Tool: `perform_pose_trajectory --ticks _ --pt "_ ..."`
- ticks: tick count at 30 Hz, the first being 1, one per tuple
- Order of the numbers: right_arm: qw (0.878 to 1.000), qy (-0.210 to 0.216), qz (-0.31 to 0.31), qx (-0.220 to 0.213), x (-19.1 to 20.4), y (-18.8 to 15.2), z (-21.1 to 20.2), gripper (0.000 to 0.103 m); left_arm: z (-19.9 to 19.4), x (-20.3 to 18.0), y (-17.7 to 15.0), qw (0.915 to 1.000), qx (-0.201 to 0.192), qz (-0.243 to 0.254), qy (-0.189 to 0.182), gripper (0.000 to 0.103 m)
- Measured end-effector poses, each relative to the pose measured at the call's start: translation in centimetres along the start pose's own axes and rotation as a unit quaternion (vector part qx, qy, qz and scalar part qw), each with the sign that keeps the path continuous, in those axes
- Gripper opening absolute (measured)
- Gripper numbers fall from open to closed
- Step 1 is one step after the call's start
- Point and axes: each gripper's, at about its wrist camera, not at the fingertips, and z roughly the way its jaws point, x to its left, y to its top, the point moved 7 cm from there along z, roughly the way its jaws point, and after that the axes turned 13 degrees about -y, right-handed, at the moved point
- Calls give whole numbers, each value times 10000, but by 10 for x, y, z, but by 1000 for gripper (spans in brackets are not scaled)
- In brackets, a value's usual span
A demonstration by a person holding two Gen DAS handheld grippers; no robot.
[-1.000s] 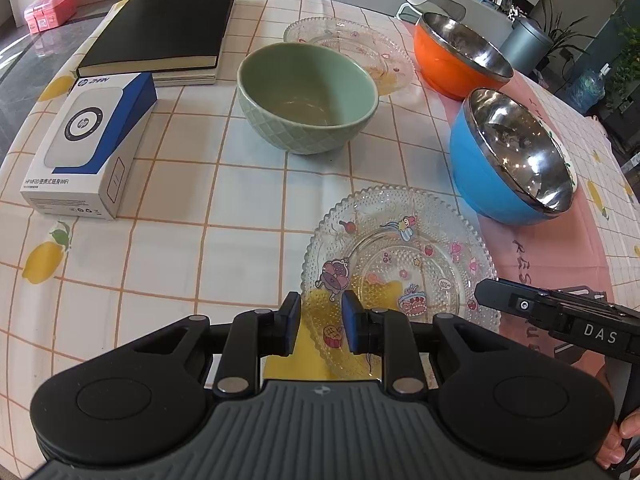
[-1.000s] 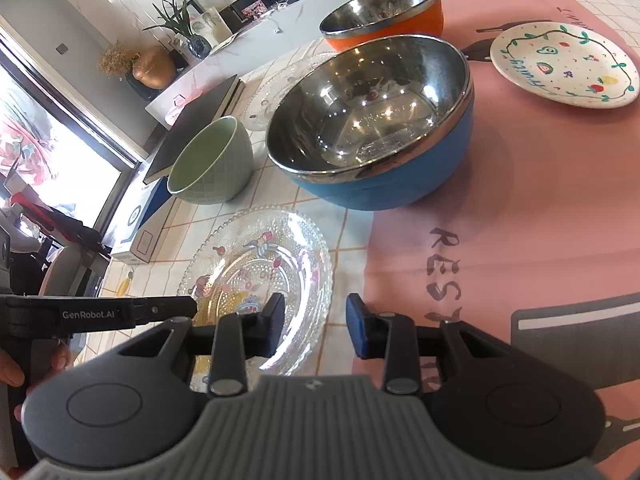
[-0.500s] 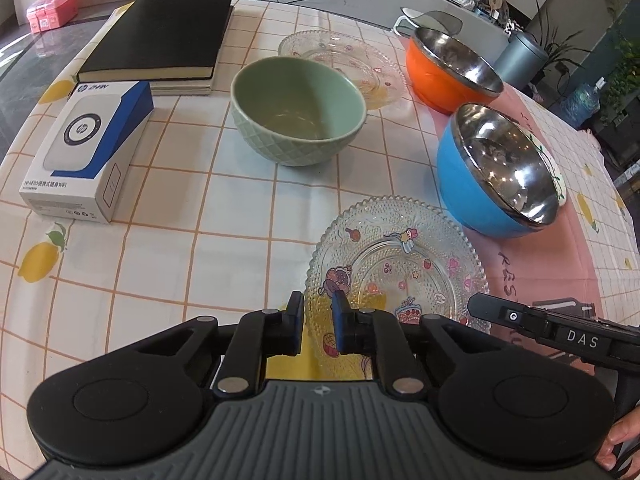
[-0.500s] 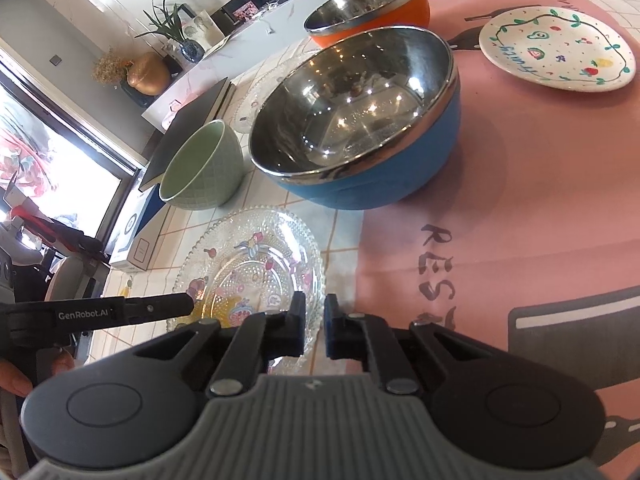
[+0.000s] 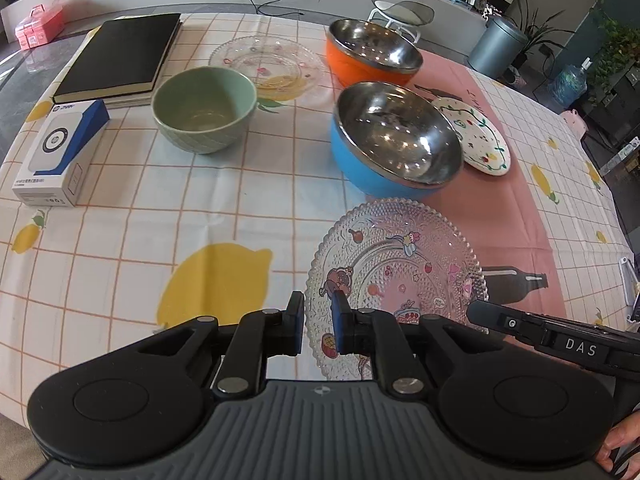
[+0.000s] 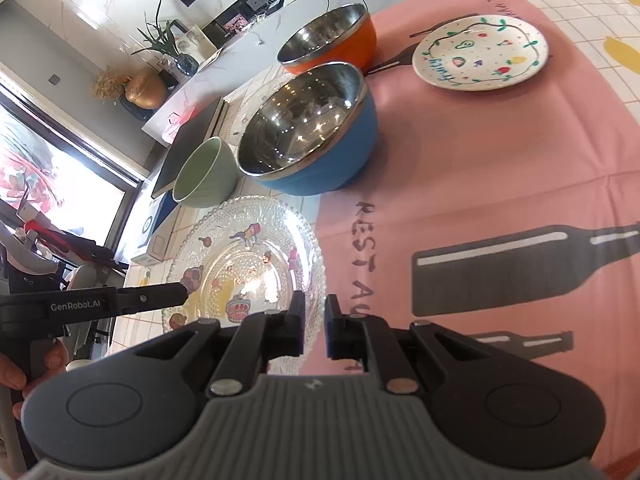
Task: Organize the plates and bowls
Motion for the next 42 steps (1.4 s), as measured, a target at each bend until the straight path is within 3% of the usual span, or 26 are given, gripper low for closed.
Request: perform_pose_trajectory --ticks 6,12,23,30,42 --pt "9997 -152 184 -1 -40 -7 -18 7 19 -29 -21 9999 84 -104 -67 15" --pt "9989 -218 410 105 -66 -14 -14 7 38 -30 -34 9995 81 -300 -83 16" --pt "9978 -289 598 -76 -68 0 3 6 53 -18 -32 9980 -145 -590 -161 16" --pt "9969 -485 567 -238 -69 3 4 6 59 -23 -28 9987 -326 -371 -155 16" --pt "9969 -629 438 -203 -68 1 10 10 62 -19 -31 9987 -271 -410 -116 16"
